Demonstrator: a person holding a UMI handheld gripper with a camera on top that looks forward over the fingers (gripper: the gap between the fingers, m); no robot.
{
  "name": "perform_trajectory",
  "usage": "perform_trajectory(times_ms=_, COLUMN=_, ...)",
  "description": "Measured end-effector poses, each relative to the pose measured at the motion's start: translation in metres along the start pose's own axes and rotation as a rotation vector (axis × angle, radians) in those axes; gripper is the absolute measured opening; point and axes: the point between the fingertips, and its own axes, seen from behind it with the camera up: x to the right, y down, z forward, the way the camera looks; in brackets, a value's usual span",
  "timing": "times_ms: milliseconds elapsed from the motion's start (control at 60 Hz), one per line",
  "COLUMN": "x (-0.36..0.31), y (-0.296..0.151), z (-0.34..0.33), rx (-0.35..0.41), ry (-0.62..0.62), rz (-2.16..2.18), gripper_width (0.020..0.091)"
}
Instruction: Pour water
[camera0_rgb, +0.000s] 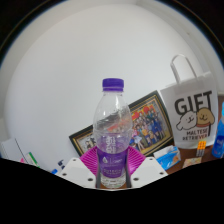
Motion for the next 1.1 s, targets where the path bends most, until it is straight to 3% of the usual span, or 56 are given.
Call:
perform_trajectory(times_ms=150, x=0.080, y=-0.005, z=0.003, rx=0.025, ry=0.117, rz=-0.329, gripper_width=0.0340)
perform_trajectory(times_ms=417, x=0.218, y=0.064, z=0.018, rx=-0.099, ry=0.267, rz=-0.436, gripper_width=0.0340)
perform_trajectory(times_ms=667, x=0.252, y=0.117, z=0.027, rx=-0.151, ry=0.248, rz=-0.479, gripper_width=0.0341)
perform_trajectory(times_ms=700, x=0.251, y=0.114, z=0.028, rx=-0.114, ry=0.244, rz=-0.484, gripper_width=0.0342)
perform_trajectory(times_ms=817, x=0.254, y=0.113, z=0.024, rx=-0.091, ry=0.261, rz=-0.452, gripper_width=0.0347)
perform_trajectory(times_ms=1033, x=0.257, y=0.114, z=0.022, rx=-0.126, ry=0.285, rz=-0.448, gripper_width=0.0509)
perform_trajectory(times_ms=1067, x=0.258, y=0.116, z=0.021, rx=-0.146, ry=0.293, rz=-0.443, gripper_width=0.0568)
perform_trajectory(times_ms=1100, x=0.260, y=0.117, z=0.017, rx=-0.169, ry=0.306, rz=-0.436, gripper_width=0.0687)
